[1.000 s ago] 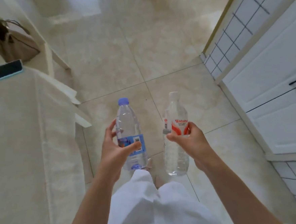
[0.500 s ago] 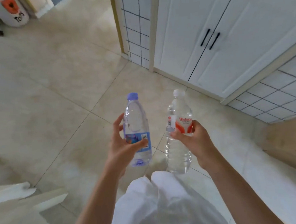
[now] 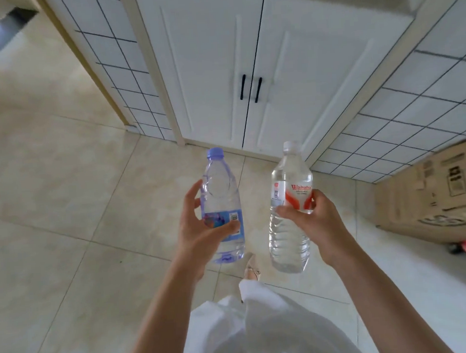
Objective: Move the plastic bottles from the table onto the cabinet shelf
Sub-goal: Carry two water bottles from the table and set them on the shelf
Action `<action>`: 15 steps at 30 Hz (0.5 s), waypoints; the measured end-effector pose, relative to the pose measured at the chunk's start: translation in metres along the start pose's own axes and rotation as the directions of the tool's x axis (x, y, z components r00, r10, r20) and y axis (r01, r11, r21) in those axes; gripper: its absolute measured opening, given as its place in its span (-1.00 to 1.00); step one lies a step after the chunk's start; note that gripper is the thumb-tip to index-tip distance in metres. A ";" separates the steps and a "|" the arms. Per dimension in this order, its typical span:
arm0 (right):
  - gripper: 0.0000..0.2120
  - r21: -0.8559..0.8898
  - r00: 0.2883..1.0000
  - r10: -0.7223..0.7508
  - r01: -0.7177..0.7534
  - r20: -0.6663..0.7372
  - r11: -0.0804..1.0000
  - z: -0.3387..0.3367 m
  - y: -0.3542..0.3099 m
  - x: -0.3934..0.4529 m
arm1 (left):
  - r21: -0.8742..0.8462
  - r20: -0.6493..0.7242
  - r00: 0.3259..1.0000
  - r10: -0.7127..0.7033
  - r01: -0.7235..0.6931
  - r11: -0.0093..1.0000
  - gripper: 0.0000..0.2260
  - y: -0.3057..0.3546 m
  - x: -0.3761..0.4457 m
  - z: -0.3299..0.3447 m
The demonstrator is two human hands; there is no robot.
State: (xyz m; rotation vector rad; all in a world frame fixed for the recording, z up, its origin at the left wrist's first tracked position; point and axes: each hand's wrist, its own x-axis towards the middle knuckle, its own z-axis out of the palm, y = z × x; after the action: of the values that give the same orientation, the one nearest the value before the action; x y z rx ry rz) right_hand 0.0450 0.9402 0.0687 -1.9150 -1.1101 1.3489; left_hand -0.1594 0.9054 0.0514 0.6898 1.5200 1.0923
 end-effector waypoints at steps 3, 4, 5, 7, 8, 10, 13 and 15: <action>-0.50 -0.003 0.999 -0.025 0.025 -0.025 1.000 -0.024 -0.021 0.034 | 0.009 0.007 1.000 0.018 -0.018 1.000 -0.13 0.021 0.030 0.034; -0.52 0.000 0.999 -0.032 0.032 -0.035 0.999 -0.032 -0.027 0.046 | 0.004 0.002 1.000 0.025 -0.025 1.000 -0.14 0.028 0.040 0.044; -0.54 0.003 0.998 -0.037 0.037 -0.043 0.999 -0.038 -0.033 0.057 | -0.002 -0.003 0.999 0.032 -0.032 0.999 -0.15 0.033 0.049 0.053; -0.54 0.010 0.998 -0.033 0.034 -0.057 0.999 -0.050 -0.043 0.080 | -0.006 0.008 0.999 0.036 -0.036 0.999 -0.16 0.045 0.068 0.071; -0.54 0.016 0.998 -0.031 0.032 -0.063 0.999 -0.055 -0.048 0.090 | -0.002 0.015 0.999 0.031 -0.031 1.000 -0.15 0.051 0.077 0.079; -0.56 0.028 0.996 -0.031 0.033 -0.078 0.999 -0.063 -0.059 0.111 | 0.013 0.024 0.999 0.029 -0.029 0.999 -0.15 0.062 0.095 0.092; -0.58 0.031 0.994 -0.040 0.043 -0.098 0.999 -0.070 -0.075 0.139 | 0.024 0.045 0.999 0.021 -0.023 0.999 -0.15 0.077 0.126 0.107; -0.58 0.038 0.993 -0.042 0.046 -0.110 0.998 -0.073 -0.087 0.162 | 0.011 0.071 0.997 0.016 -0.017 1.000 -0.15 0.086 0.154 0.119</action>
State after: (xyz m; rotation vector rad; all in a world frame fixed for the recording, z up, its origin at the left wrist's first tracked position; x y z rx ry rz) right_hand 0.1114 1.1256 0.0847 -1.9004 -1.0579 1.2184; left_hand -0.0934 1.1073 0.0650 0.7429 1.4631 1.0618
